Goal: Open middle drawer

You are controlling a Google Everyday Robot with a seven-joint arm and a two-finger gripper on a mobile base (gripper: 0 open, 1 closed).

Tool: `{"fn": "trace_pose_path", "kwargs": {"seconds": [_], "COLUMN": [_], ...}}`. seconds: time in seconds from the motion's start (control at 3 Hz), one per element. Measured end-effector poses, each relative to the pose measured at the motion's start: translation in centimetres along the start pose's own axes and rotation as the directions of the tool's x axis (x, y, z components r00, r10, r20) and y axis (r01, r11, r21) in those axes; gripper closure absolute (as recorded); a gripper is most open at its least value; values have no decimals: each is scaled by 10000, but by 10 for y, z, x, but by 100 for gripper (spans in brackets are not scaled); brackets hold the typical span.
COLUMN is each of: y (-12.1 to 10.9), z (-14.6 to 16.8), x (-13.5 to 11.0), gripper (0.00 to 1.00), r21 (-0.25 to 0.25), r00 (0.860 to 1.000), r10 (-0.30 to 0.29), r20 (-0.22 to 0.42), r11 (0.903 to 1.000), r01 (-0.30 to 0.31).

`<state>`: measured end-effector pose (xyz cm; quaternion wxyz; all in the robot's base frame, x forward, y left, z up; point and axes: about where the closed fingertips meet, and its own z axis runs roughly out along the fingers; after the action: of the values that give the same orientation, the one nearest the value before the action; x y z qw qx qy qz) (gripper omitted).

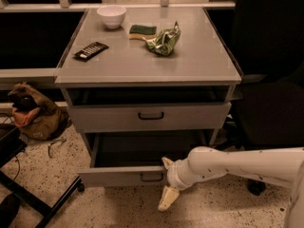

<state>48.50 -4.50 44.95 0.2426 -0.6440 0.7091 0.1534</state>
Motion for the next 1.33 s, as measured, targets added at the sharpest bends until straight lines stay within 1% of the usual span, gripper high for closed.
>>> {"fn": "trace_pose_path", "kwargs": {"seconds": [0.33, 0.67, 1.0, 1.33], "y": [-25, -24, -24, -8], "z": [17, 46, 42, 35], "x": [-1, 19, 16, 21], "gripper": [0, 0, 0, 0], "r21": [7, -655, -665, -1027], "r00": [9996, 9997, 9997, 9984], "r10": [-267, 73, 82, 401], "r20": [-29, -225, -229, -394], "r11": [9996, 9978, 9977, 9937], "r01": [267, -88, -97, -440]}}
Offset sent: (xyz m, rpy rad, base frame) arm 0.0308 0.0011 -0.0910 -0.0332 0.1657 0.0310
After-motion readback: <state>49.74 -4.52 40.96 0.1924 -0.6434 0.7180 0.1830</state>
